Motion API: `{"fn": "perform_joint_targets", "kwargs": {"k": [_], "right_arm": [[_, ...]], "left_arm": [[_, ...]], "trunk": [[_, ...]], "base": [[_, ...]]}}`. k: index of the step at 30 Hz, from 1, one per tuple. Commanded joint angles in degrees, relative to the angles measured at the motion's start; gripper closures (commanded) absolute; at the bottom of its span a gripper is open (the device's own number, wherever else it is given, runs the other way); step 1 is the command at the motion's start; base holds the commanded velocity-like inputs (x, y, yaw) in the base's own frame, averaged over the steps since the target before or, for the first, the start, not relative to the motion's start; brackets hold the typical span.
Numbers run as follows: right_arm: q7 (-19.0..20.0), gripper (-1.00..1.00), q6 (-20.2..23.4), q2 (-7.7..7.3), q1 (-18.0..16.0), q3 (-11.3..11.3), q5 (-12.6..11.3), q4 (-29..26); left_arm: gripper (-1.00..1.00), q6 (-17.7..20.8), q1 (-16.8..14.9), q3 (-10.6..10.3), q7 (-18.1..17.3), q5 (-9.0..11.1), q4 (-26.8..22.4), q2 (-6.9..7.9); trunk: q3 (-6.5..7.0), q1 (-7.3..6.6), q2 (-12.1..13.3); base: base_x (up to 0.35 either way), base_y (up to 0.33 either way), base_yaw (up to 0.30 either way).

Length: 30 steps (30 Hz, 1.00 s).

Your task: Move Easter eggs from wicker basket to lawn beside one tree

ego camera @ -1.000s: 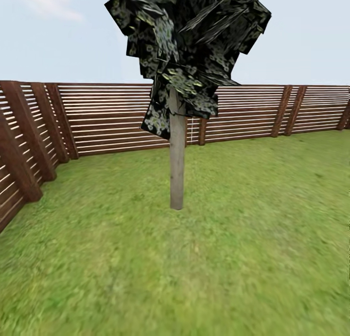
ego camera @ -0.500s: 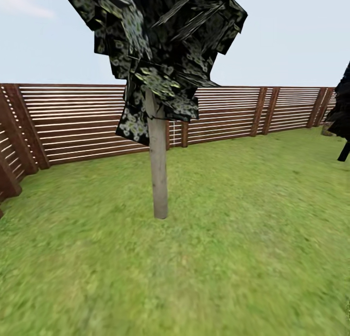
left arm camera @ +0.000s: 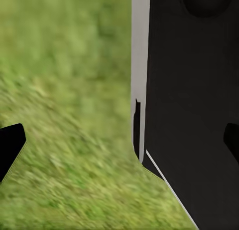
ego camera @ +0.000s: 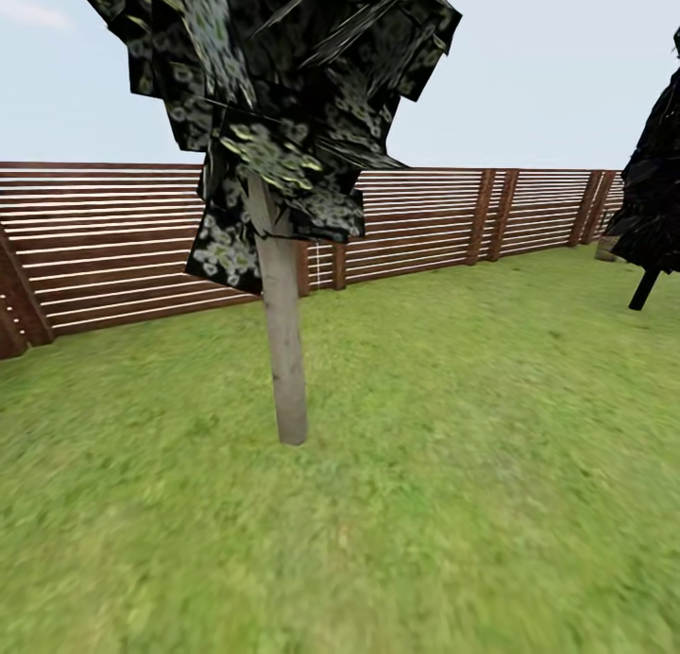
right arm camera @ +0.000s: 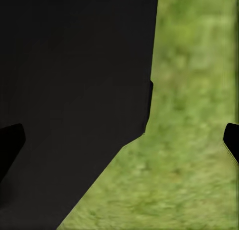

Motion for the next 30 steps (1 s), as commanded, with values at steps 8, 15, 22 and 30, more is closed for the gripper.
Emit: {"fn": "perform_joint_targets", "kwargs": {"k": [8, 15, 22, 30], "right_arm": [[0.03, -1.0, -0.06, -0.01, -0.02, -0.04, 0.17, 0.03], [0.03, -1.0, -0.1, -0.01, -0.02, 0.0, 0.32, 0.03], [0.28, -1.0, -0.14, -0.01, -0.02, 0.04, 0.32, 0.03], [0.38, -1.0, -0.15, -0.01, -0.01, 0.08, 0.34, 0.03]], "left_arm": [[-1.0, -0.01, 0.04, 0.01, -0.04, -0.02, -0.12, 0.01], [-1.0, 0.0, 0.04, 0.01, -0.04, 0.05, -0.12, 0.01], [-1.0, 0.0, 0.04, 0.01, -0.04, 0.05, -0.13, 0.01], [-1.0, 0.01, 0.04, 0.01, -0.04, 0.03, -0.12, 0.01]], "trunk": [[-0.03, 0.04, -0.01], [-0.03, 0.04, -0.01], [-0.03, 0.04, -0.01], [-0.03, 0.04, -0.01]], "base": [[0.335, 0.0, -0.001], [0.335, 0.0, -0.038], [0.335, 0.0, -0.261], [0.335, 0.0, -0.287]]}}
